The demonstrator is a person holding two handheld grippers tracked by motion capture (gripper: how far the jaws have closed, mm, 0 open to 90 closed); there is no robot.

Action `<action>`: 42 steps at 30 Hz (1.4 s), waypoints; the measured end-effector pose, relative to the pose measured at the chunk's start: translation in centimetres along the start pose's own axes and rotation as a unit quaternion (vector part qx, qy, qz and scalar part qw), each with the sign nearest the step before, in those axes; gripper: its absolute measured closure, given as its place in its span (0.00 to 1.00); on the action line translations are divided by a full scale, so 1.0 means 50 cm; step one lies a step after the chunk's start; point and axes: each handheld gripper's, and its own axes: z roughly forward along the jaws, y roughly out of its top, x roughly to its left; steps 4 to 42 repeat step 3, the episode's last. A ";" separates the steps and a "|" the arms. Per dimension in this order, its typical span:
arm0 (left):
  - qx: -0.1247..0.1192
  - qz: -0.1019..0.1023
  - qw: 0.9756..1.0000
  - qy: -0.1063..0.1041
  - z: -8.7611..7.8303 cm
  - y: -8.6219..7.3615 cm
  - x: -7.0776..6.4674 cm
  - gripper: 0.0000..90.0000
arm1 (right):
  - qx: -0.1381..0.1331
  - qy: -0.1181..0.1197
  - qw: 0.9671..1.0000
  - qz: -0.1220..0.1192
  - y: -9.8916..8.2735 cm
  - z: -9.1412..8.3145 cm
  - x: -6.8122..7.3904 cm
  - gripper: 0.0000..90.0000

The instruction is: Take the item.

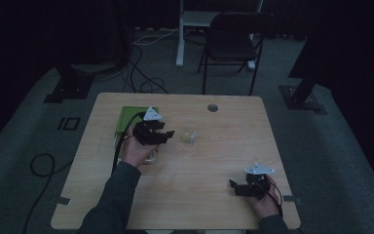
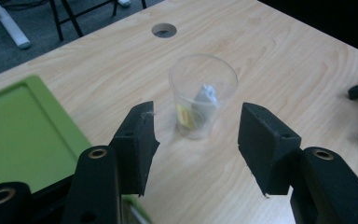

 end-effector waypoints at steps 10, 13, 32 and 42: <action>-0.003 0.001 1.000 0.000 -0.015 -0.018 -0.005 0.52 | 0.000 0.000 1.000 0.000 0.000 0.000 0.000 0.14; -0.003 0.001 1.000 0.000 -0.015 -0.018 -0.005 0.52 | 0.000 0.000 1.000 0.000 0.000 0.000 0.000 0.14; -0.003 0.001 1.000 0.000 -0.015 -0.018 -0.005 0.52 | 0.000 0.000 1.000 0.000 0.000 0.000 0.000 0.14; -0.003 0.001 1.000 0.000 -0.015 -0.018 -0.005 0.52 | 0.000 0.000 1.000 0.000 0.000 0.000 0.000 0.14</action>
